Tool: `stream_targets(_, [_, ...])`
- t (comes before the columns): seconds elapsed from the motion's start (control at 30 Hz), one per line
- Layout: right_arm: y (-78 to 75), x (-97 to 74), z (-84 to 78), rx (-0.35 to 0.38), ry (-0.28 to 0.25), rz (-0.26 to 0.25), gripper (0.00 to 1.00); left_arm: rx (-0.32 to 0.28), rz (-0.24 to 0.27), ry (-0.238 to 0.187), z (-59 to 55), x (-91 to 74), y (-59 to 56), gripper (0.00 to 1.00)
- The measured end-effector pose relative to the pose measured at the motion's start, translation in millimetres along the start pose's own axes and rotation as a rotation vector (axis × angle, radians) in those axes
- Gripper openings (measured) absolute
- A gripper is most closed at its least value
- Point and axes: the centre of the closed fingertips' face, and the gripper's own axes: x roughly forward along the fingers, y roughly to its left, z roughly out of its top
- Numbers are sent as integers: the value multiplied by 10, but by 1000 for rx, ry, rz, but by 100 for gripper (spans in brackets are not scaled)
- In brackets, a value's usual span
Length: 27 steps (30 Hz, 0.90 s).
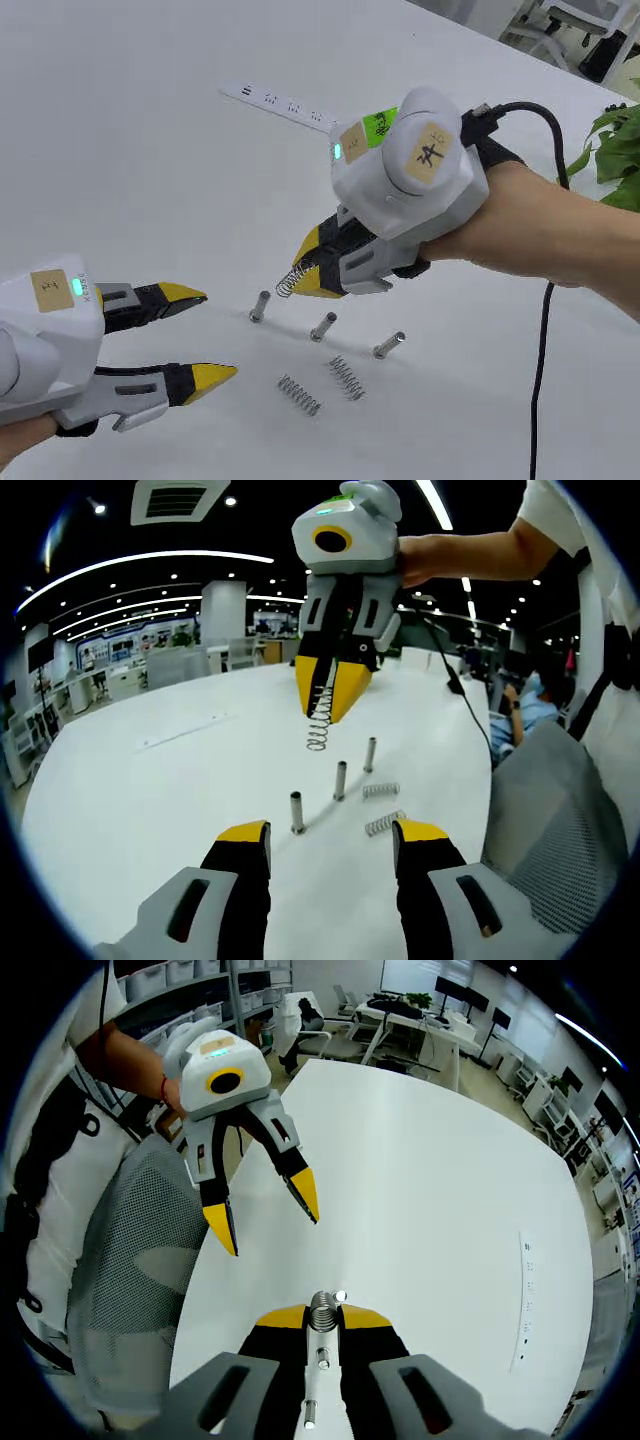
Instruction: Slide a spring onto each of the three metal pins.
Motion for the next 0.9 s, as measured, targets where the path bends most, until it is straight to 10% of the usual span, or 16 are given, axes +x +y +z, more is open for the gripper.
stream_targets(0.47, [-132,309,-90,9,52,5,12,15,-2,-16,-102,77,51,88])
stream_targets(0.9, [-143,428,-139,12,71,27,12,-3,-21,-37,-100,117,18,95])
